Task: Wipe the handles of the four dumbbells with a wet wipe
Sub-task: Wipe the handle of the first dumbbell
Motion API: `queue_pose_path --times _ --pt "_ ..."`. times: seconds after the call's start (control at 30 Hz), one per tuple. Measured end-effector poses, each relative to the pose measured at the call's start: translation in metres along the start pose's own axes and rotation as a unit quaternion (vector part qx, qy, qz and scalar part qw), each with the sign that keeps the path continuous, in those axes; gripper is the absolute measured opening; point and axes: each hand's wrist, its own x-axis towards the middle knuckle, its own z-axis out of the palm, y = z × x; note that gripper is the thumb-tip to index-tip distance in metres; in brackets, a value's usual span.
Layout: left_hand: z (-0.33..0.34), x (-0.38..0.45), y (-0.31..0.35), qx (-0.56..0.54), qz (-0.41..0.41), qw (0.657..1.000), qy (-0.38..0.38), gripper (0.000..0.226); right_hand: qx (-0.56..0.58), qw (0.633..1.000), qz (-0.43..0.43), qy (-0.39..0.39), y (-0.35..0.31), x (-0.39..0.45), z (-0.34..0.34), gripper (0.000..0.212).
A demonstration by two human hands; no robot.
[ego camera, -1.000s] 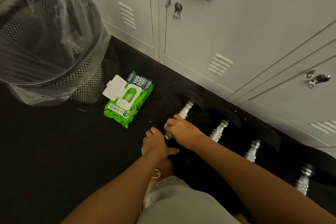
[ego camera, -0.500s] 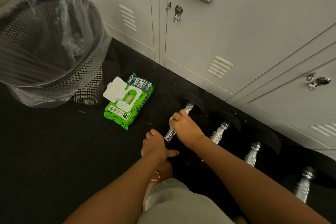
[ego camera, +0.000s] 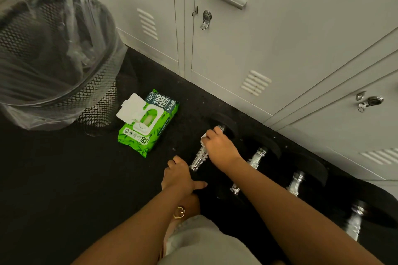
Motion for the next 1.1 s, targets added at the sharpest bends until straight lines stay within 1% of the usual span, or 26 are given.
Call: queue_pose_path --times 0.17,0.3,0.4,0.47,0.57,0.63,0.77,0.87,0.93,1.03,1.1 --pt "0.001 -0.001 -0.001 0.001 0.006 1.0 0.004 0.11 0.016 1.0 -0.002 -0.017 -0.004 -0.002 0.004 0.04" --pt "0.0 -0.001 -0.001 -0.002 0.008 1.0 0.007 0.108 0.021 0.998 0.052 0.006 0.008 0.002 -0.002 0.042" --pt "-0.001 -0.001 -0.001 -0.003 0.008 1.0 0.003 0.11 0.007 1.0 0.023 -0.019 0.0 -0.002 -0.002 0.042" --pt "-0.001 -0.002 -0.001 -0.001 0.009 1.0 0.003 0.111 0.016 1.0 0.016 -0.02 0.004 -0.002 -0.003 0.043" --pt "0.0 -0.002 0.0 0.001 0.009 1.0 0.008 0.11 0.035 0.997 0.062 0.009 0.016 0.003 -0.005 0.043" --pt "0.0 -0.002 -0.001 0.005 0.009 1.0 0.009 0.109 0.041 0.996 0.08 0.007 0.012 0.001 -0.004 0.045" --pt "-0.001 -0.002 0.0 0.003 0.01 1.0 0.006 0.109 0.044 0.997 0.058 -0.01 0.008 -0.002 -0.003 0.045" --pt "-0.001 -0.003 0.0 0.007 0.008 1.0 0.007 0.108 0.059 0.995 0.078 0.006 0.018 0.004 -0.007 0.041" --pt "-0.002 -0.003 0.001 0.008 0.008 1.0 0.007 0.108 0.062 0.994 0.089 -0.002 0.013 0.003 -0.007 0.041" --pt "-0.001 -0.003 0.0 0.003 0.008 1.0 0.002 0.11 0.043 0.997 0.057 -0.017 0.003 0.001 -0.005 0.039" --pt "-0.001 -0.003 0.001 0.003 0.009 1.0 0.002 0.108 0.062 0.995 0.076 -0.004 0.01 0.005 -0.004 0.04"
